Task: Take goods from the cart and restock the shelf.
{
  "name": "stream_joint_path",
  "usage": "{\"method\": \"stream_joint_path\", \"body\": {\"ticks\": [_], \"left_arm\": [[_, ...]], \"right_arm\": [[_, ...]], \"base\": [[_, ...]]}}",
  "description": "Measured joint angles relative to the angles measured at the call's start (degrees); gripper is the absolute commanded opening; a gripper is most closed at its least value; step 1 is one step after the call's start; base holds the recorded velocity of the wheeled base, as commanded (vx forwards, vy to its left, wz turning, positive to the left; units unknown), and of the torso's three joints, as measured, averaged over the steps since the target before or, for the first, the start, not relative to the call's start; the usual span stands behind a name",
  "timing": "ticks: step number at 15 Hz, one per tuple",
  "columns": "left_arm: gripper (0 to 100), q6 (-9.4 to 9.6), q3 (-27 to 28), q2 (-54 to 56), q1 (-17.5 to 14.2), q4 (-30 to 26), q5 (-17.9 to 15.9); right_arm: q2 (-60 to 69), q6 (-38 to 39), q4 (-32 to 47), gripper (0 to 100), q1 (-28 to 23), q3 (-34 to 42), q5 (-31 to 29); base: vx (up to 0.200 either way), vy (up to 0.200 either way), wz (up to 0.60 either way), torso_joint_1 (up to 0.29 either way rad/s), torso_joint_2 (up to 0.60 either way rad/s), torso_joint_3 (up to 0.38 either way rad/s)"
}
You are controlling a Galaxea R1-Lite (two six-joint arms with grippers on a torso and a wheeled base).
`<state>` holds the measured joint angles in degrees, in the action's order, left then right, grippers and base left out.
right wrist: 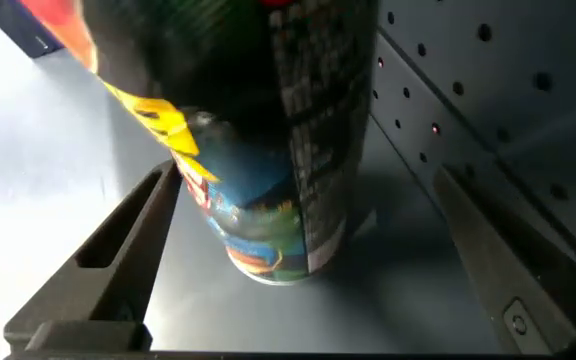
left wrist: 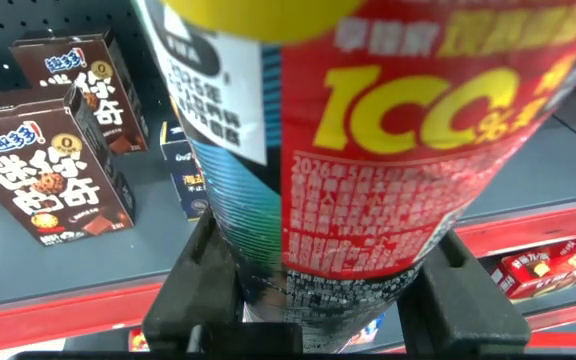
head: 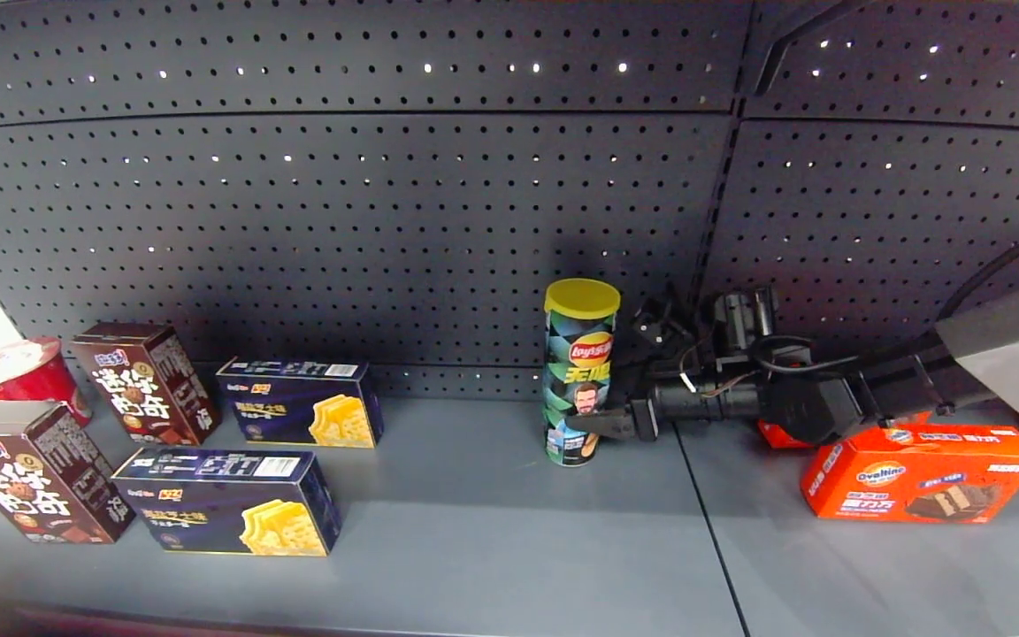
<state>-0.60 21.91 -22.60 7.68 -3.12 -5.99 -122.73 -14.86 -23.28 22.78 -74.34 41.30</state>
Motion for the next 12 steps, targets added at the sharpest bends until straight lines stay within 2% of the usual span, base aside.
{"method": "stream_joint_path", "body": {"ticks": [5,6,12], "left_arm": [[0,-0.09,-0.94,0.26,0.00,-0.02,0.09],[0,-0.09,-1.01,0.30,-0.02,-0.05,0.09],[0,-0.09,-2.91,1.16,0.00,-0.10,0.00]], "right_arm": [[-2.88,0.52,0.09,100,1.61,-4.18,-0.04],[-3.39,0.57,-0.11,0,1.85,-4.61,0.22],[-1.07,0.61,-0.13,0,2.32,-1.65,-0.79]], "base": [[0.000,0.000,0.00,0.000,0.00,0.000],[0.000,0.000,0.00,0.000,0.00,0.000],[0.000,0.000,0.00,0.000,0.00,0.000]]}}
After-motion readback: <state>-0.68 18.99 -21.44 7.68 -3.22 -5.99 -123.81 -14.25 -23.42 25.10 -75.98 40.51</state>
